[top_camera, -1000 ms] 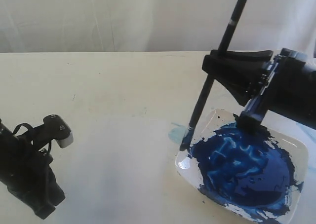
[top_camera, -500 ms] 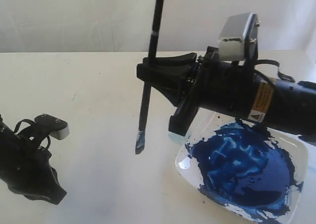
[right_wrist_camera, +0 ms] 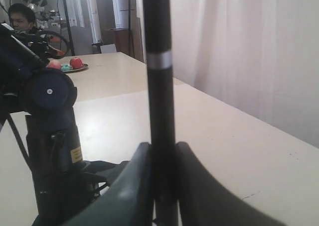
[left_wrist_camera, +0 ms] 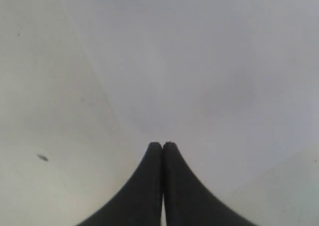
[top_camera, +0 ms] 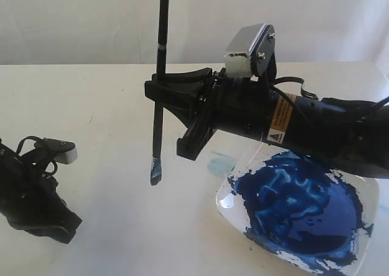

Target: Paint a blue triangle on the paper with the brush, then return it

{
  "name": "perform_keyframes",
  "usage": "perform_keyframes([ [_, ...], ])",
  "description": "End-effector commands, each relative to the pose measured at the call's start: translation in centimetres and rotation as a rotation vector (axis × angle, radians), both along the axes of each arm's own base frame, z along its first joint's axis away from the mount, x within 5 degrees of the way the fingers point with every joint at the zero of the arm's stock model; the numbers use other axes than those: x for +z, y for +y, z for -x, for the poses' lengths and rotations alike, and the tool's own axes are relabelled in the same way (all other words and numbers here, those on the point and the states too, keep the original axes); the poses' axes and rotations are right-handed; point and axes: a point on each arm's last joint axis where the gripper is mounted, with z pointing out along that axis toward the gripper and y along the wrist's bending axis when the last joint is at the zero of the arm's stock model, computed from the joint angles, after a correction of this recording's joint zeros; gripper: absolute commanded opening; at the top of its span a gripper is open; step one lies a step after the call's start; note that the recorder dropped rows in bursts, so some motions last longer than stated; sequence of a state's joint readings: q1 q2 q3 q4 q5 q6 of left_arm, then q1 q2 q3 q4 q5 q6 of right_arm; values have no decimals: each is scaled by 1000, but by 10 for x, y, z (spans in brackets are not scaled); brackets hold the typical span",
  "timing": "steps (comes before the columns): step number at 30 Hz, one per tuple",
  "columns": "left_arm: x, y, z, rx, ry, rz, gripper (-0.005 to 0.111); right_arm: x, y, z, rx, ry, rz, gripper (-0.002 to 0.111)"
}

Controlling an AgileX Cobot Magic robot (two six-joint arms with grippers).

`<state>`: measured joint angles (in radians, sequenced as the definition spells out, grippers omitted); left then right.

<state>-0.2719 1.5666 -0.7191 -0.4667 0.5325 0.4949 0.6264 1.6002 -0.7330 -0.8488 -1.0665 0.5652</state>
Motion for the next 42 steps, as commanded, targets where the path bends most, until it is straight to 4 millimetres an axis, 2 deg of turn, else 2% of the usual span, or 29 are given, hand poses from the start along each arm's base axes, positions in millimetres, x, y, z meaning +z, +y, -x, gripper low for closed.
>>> perform_keyframes([
  [1,-6,0,0,35,16,12,0,0,5,-6,2,-12,-19,0],
  [10,-12,0,-2,39,28,4,0,-6,9,-4,29,0,-18,0],
  [16,-17,0,-2,38,44,-6,0,-7,22,-1,55,-9,-19,0],
  [20,-18,0,-3,33,44,-10,0,-14,26,-4,44,23,-22,0],
  [27,-19,2,-3,17,35,-27,0,-27,48,-7,79,53,-37,0],
  [31,-19,2,-3,18,33,-27,0,-33,54,-14,72,67,-46,0],
  [42,-19,2,-3,17,34,-26,0,-53,58,-24,21,127,-42,0],
])
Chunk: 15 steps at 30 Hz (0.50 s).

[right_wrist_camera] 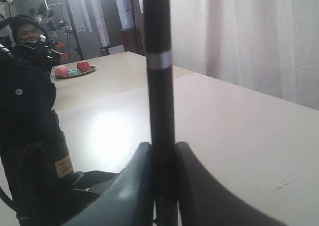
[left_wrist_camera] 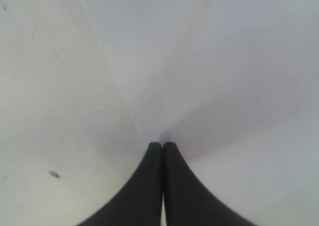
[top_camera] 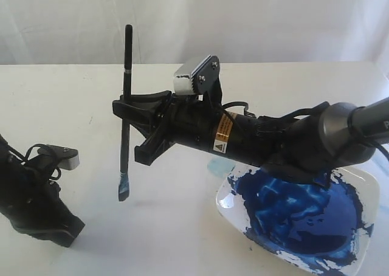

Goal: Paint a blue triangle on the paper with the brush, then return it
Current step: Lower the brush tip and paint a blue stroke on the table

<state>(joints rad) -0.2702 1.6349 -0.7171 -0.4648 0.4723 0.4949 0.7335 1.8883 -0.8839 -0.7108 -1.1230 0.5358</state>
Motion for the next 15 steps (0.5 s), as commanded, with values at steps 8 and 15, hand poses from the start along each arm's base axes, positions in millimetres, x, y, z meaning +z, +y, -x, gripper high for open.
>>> perform_keyframes([
  [8,-1,1,4,-4,23,2,0,-6,2,-4,-32,-2,-9,0],
  [15,-1,1,4,-4,23,2,0,-10,1,-8,-80,15,24,0],
])
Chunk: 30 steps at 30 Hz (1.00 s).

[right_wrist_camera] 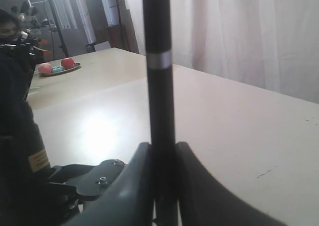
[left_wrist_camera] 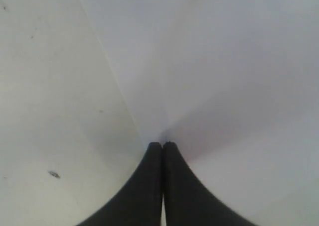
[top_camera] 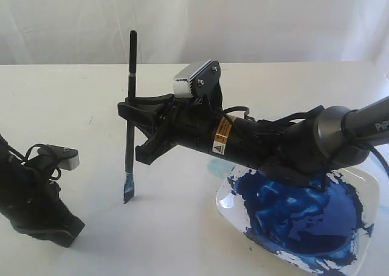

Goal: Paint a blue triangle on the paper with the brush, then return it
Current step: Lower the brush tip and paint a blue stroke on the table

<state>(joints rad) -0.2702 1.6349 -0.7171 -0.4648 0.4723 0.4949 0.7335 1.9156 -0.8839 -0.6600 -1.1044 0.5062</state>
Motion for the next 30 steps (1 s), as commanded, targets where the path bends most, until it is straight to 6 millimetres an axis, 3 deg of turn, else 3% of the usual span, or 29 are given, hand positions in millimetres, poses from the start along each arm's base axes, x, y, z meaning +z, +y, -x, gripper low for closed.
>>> perform_keyframes([
  [1,-1,1,4,-4,23,2,0,1,0,-3,-37,-2,5,0],
  [12,-1,1,4,-1,26,2,0,-3,0,-5,-64,-71,63,0],
  [30,-1,0,4,3,29,4,0,5,-10,-21,-279,-158,108,0],
])
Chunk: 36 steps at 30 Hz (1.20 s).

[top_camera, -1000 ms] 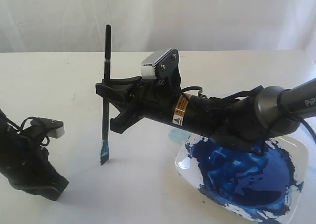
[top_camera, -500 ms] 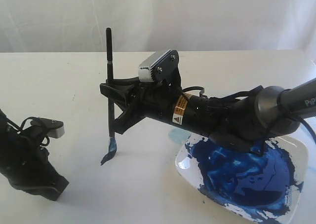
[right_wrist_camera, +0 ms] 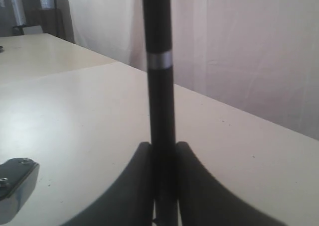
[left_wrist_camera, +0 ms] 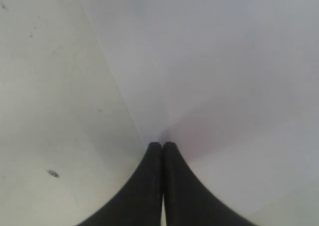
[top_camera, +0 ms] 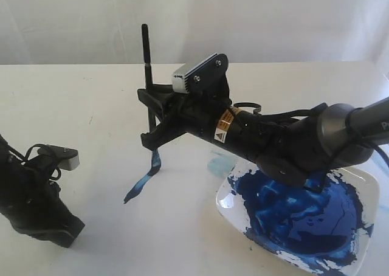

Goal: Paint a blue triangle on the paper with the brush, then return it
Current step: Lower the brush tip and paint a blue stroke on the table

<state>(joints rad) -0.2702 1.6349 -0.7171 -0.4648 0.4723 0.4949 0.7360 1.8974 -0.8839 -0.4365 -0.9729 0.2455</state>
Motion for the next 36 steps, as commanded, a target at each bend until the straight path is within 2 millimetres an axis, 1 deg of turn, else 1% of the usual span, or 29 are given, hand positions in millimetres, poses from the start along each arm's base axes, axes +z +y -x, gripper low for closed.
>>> perform_keyframes([
  [1,-1,0,4,3,29,4,0,5,-3,-5,-62,-36,7,0],
  [6,-1,0,4,3,29,4,0,5,-3,-6,-74,-71,24,0],
  [13,-1,0,4,3,29,4,0,5,-6,-9,-119,-75,26,0],
  [18,-1,0,4,3,29,4,0,15,-7,-8,-124,-91,6,0],
  [20,-1,0,4,3,29,4,0,23,-8,-6,-122,-105,-1,0],
  [25,-1,1,4,1,26,4,0,40,-14,2,-99,-98,102,0],
  [27,-1,1,4,1,26,4,0,45,-17,6,-93,-41,143,0],
  [30,-1,1,4,1,26,4,0,56,-20,14,-102,87,133,0],
  [31,-1,1,4,1,26,4,0,60,-20,18,-103,104,131,0],
  [33,-1,1,4,1,26,4,0,69,-17,28,-85,95,131,0],
  [36,-1,1,4,2,24,3,0,77,-3,47,-27,75,98,0],
])
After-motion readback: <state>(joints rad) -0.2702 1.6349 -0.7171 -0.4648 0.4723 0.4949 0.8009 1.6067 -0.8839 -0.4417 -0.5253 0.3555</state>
